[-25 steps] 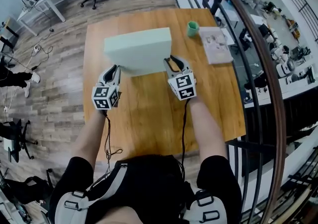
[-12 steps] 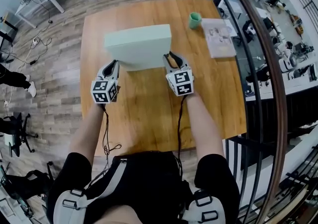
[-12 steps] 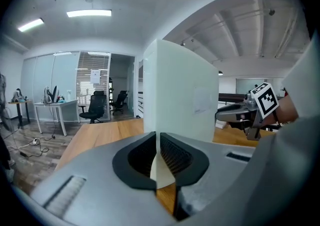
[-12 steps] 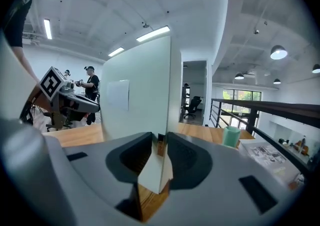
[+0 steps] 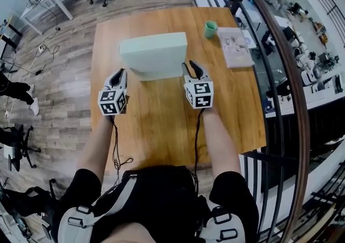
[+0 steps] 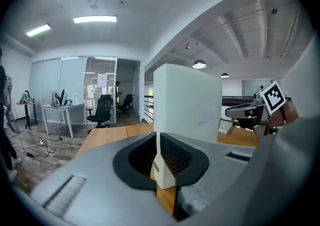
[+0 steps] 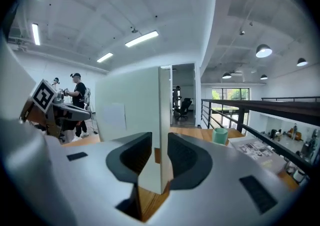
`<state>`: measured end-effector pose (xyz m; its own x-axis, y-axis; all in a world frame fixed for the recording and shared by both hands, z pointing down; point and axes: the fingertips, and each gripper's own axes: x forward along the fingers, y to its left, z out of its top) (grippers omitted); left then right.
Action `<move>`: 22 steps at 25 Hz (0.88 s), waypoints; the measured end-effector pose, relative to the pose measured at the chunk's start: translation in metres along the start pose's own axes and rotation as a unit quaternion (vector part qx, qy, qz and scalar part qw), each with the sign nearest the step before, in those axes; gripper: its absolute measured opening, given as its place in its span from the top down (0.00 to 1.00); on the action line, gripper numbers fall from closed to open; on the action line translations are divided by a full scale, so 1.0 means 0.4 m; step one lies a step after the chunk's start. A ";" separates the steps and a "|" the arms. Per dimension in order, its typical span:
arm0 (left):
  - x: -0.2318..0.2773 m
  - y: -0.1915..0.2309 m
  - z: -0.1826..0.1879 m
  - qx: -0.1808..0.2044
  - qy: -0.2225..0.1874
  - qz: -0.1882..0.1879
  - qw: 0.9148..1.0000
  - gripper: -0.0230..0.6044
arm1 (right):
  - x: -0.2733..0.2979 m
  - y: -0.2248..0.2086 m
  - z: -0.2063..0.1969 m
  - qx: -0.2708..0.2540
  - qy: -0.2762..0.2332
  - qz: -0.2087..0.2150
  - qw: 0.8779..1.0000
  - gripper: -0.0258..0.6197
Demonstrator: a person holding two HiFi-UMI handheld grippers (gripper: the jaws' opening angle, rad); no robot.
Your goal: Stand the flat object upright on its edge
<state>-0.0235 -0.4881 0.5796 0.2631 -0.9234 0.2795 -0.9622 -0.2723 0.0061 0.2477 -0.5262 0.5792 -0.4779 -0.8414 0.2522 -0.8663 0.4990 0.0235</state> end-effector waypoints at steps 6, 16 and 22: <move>-0.119 -0.017 0.070 0.037 -0.005 0.018 0.999 0.93 | -0.128 0.070 0.146 0.006 -0.082 -0.025 0.996 0.95; -0.402 -0.043 0.145 0.014 -0.067 0.009 0.998 0.96 | -0.283 0.368 0.271 -0.020 -0.149 -0.017 0.988 0.95; -0.531 -0.014 0.128 0.026 -0.070 0.004 0.997 0.96 | -0.341 0.479 0.241 0.010 -0.140 -0.008 0.990 0.96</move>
<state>-0.0702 -0.3043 0.4711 0.2658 -0.9534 0.1427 -0.9605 -0.2746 -0.0455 0.1329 -0.3357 0.4562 -0.4825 -0.8755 -0.0265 -0.8759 0.4825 0.0046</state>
